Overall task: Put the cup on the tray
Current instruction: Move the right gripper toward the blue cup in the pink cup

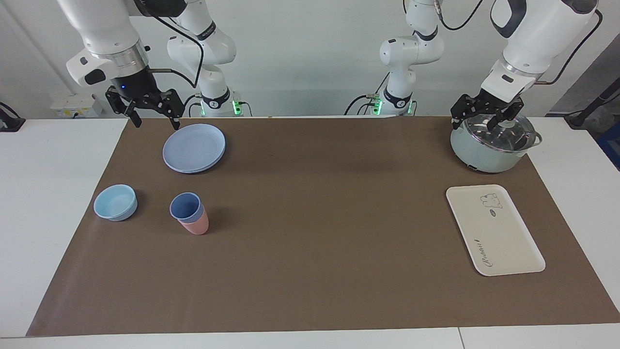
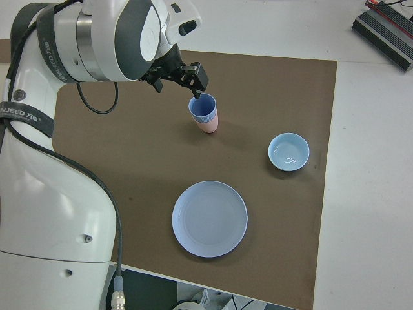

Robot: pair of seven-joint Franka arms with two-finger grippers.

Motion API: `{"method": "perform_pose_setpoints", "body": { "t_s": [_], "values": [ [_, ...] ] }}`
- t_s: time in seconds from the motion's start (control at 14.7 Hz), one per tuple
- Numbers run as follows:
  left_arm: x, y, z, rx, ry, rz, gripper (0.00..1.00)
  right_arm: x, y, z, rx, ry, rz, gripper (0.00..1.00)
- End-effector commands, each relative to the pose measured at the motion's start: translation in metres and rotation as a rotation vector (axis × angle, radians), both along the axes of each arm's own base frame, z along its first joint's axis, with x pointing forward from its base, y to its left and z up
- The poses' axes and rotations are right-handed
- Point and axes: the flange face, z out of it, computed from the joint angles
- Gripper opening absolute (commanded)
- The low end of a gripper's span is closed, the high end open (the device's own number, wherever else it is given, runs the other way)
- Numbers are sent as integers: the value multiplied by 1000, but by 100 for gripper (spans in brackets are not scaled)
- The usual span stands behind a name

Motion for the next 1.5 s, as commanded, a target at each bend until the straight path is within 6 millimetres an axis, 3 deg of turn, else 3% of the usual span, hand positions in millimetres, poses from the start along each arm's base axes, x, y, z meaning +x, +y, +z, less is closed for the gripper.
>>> {"method": "perform_pose_setpoints", "body": {
  "t_s": [0.0,0.48,0.68,1.23,1.43],
  "values": [
    [-9,2,1,21,-11,11,100,-4,-2,-2,22,5,12,99],
    [-9,2,1,21,-11,11,100,-16,-5,5,20,35,34,100],
    [-9,2,1,21,-11,11,100,-8,-6,7,23,-22,-18,97],
    [-9,2,1,21,-11,11,100,27,-67,-21,109,-42,-519,92],
    [-9,2,1,21,-11,11,100,59,-99,-61,222,31,-746,92]
  ]
}}
